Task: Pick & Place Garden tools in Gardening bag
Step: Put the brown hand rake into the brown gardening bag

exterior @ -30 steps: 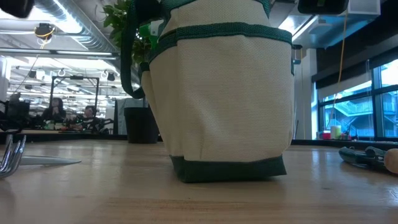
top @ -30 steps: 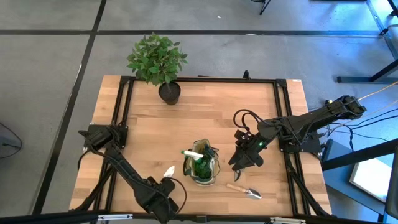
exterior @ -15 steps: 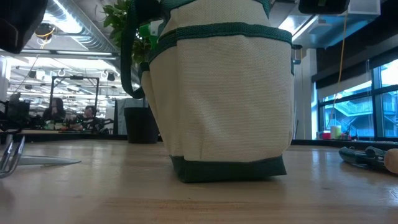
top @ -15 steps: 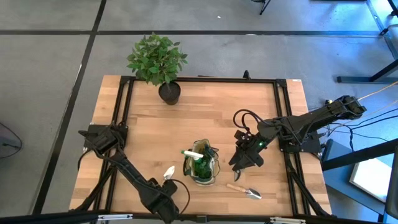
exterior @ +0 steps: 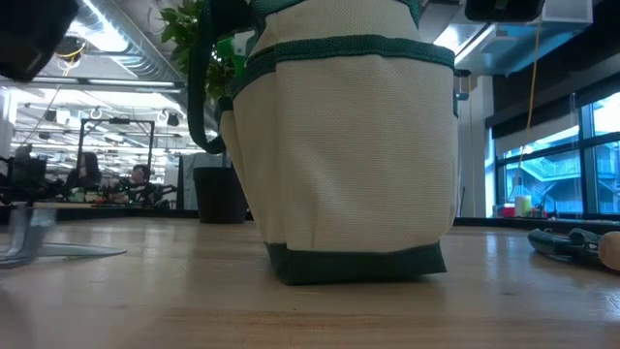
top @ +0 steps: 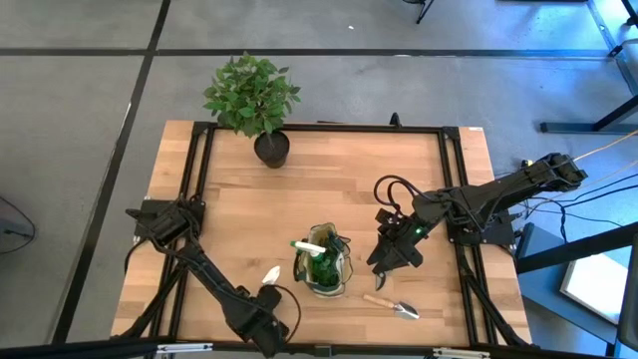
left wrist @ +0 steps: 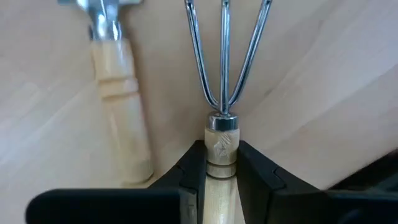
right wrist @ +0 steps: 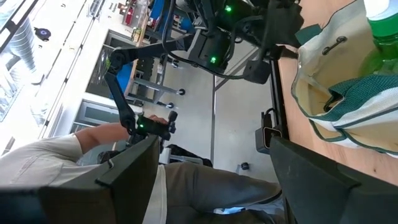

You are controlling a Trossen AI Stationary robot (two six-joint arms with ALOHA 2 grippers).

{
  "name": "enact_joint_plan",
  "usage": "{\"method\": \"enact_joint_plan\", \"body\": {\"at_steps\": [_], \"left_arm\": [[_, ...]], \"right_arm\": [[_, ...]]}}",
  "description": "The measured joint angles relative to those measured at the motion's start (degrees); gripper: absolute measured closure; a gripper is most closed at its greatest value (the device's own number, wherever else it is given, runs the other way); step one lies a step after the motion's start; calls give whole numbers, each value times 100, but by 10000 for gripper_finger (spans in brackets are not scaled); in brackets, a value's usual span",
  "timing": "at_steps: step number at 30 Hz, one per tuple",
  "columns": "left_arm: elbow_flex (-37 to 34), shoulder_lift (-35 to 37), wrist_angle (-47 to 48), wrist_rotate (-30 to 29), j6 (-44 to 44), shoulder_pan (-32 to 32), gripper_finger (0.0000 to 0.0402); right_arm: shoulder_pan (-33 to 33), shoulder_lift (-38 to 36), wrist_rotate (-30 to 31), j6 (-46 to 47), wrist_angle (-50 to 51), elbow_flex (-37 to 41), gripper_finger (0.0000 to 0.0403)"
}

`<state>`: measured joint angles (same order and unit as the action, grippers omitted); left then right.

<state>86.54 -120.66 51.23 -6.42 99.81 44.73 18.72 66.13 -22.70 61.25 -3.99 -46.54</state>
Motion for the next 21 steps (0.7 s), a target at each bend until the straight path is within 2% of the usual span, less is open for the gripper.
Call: {"method": "enact_joint_plan", "body": {"at_steps": [6,12,14,17,21], "left_arm": [[50,430,-258,-2471,955,228,349],[41,674,-152,-4599,1939,421,349],[44,695,-147,-4967,2048,413,349],[44,691,-236,-5217,2026,378,349],[136,688,-235,-5342,1735,315,349]], "right_arm": [[2,0,0,-20,15,0,96],[13,0,1,-20,1,0,96],[13,0,0,-20,-4,0,96],[13,0,3,52,-54,0,96],[13,0,3,128,-152,0,96]]}}
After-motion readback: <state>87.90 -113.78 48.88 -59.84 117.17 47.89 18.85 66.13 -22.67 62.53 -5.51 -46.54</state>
